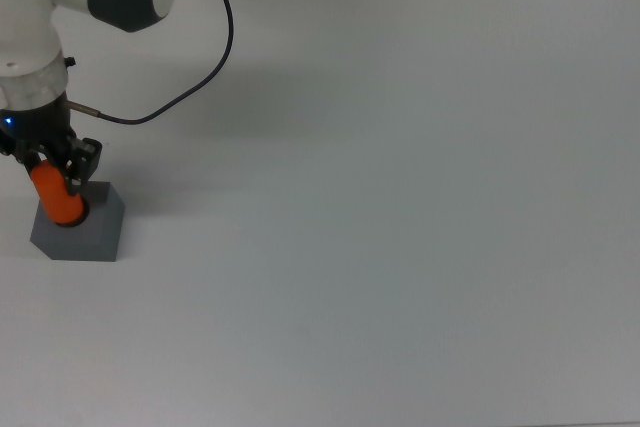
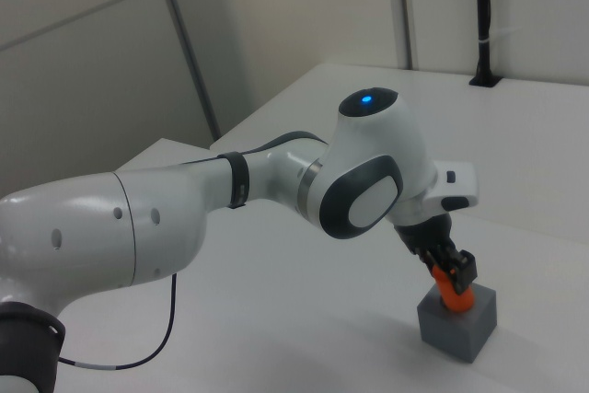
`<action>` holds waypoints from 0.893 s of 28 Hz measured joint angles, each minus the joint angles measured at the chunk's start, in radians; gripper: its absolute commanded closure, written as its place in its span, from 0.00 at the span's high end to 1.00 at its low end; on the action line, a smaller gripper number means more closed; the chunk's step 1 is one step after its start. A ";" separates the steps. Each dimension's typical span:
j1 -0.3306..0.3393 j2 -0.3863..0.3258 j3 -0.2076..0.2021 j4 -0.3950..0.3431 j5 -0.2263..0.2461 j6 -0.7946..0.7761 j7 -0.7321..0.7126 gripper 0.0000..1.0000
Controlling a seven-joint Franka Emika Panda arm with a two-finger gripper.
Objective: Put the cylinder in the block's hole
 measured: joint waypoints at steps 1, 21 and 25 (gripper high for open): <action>0.000 0.000 0.000 0.000 0.000 0.000 0.000 0.33; 0.010 -0.023 0.010 0.021 0.000 -0.002 -0.002 1.00; 0.012 -0.052 0.019 0.024 0.000 -0.058 -0.003 1.00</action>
